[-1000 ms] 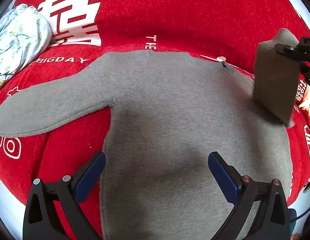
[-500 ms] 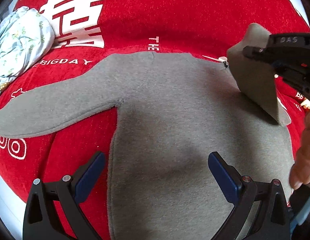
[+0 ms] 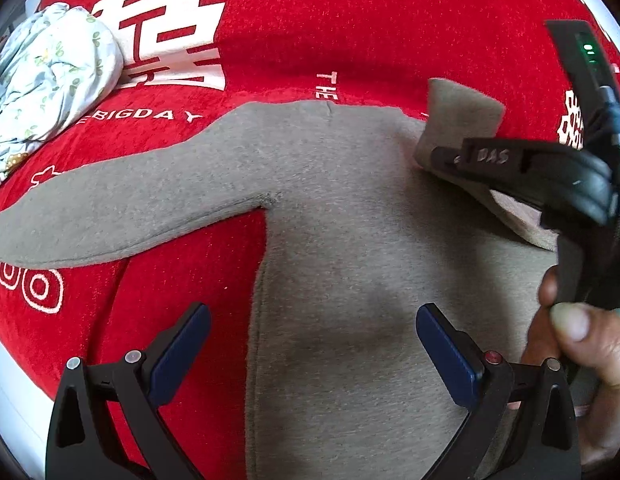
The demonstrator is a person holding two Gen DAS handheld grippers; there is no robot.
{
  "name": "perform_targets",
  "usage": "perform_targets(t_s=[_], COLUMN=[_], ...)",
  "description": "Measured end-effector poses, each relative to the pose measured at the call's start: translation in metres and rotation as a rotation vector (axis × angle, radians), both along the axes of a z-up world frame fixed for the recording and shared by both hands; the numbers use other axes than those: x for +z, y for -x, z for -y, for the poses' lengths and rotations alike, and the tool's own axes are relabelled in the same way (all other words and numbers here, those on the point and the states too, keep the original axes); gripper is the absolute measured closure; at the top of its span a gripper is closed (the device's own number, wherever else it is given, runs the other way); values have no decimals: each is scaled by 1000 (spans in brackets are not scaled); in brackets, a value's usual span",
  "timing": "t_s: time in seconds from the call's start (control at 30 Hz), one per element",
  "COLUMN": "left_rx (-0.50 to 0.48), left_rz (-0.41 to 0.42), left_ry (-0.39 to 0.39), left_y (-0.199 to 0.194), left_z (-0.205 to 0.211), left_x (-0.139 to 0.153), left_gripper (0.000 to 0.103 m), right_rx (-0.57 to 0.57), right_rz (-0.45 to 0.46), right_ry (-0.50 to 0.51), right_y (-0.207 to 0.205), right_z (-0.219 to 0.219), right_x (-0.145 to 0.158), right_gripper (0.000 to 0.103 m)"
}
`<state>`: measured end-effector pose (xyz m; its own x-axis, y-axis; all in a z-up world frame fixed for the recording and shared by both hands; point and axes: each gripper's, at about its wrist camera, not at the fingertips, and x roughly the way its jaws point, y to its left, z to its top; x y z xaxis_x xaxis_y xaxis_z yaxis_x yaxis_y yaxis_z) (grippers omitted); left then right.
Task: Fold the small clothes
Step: 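Carry the sleeve across the sweater body toward the collar with the right tool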
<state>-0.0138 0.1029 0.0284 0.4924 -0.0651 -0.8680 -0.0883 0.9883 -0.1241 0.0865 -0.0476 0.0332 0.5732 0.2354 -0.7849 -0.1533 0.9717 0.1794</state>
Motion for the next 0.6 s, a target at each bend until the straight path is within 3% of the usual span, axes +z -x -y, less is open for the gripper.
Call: perform_targets(t_s=[0.47,0.6], left_rx=[19,24], left_rz=[-7,-11], left_ry=[7,6], left_y=[4,5], left_z=[-10,-12], left_x=[-2,-3], left_gripper=[0,0], right_rx=[48,57], right_rz=[-14,-2], right_ry=[104,123], right_y=[-1,0], right_z=[-28,-34], right_x=[-29,-29], right_gripper=[95,91])
